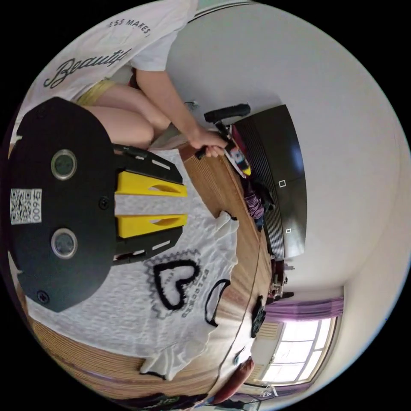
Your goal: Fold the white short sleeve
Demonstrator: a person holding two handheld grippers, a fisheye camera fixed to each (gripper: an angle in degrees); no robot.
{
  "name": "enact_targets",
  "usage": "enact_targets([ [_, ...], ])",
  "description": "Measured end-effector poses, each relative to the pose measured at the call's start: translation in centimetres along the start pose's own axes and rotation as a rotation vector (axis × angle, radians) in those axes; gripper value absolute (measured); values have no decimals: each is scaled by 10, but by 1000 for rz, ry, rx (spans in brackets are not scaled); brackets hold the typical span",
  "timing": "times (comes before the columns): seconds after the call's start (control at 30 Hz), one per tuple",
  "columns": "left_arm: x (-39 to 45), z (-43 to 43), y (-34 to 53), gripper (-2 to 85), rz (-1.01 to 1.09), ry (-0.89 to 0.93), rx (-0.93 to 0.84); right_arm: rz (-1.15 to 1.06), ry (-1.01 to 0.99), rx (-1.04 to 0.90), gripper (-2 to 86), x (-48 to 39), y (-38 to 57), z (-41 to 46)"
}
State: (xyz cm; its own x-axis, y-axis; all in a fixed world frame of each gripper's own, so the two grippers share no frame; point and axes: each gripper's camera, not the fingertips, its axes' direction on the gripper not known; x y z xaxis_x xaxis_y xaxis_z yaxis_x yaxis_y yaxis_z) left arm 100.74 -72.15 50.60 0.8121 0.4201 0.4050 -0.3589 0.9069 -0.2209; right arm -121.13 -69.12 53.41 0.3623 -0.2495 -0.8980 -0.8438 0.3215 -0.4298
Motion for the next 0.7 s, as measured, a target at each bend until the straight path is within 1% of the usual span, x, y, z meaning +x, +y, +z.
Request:
enact_targets([
  [0.03,-9,30,-5,3,15,39,-69,-20,-22,13,40,9,-27,27],
  [0.07,-16,40,-4,3,1,67,-81,-25,-28,25,39,13,-40,40],
  [0.13,-39,52,2,3,-50,171,-27,-31,-39,101,34,32,-93,102],
  [0.17,-43,52,1,3,-61,167,-15,-42,-40,110,32,36,-107,121],
  [0.2,-55,55,-2,3,-118,132,-13,-67,-33,84,28,45,-138,166],
  [0.23,-69,59,-6,3,-202,113,-29,-74,-20,15,22,56,-169,214],
  [0.27,-74,62,-8,3,-223,119,-35,-80,-17,-28,17,61,-184,240],
  [0.33,-85,76,-16,2,-216,127,-70,-102,40,-187,14,81,-229,340],
  [0.37,-88,79,-19,2,-215,121,-91,-102,68,-230,22,84,-236,364],
  [0.4,-91,82,-30,2,-209,117,-125,-104,103,-334,37,89,-244,408],
  [0.43,-92,77,-41,2,-180,108,-105,-134,110,-422,50,89,-246,443],
  [0.5,-90,65,-51,1,-152,69,-35,-196,137,-486,53,85,-237,479],
  [0.53,-87,61,-56,1,-130,44,-13,-219,186,-495,49,85,-229,494],
  [0.6,-81,62,-62,1,-108,13,-25,-248,259,-524,38,89,-218,514],
  [0.67,-78,68,-67,1,-101,26,-48,-230,255,-489,21,96,-213,517],
  [0.7,-77,72,-68,2,-115,63,-57,-210,251,-486,7,103,-213,519],
])
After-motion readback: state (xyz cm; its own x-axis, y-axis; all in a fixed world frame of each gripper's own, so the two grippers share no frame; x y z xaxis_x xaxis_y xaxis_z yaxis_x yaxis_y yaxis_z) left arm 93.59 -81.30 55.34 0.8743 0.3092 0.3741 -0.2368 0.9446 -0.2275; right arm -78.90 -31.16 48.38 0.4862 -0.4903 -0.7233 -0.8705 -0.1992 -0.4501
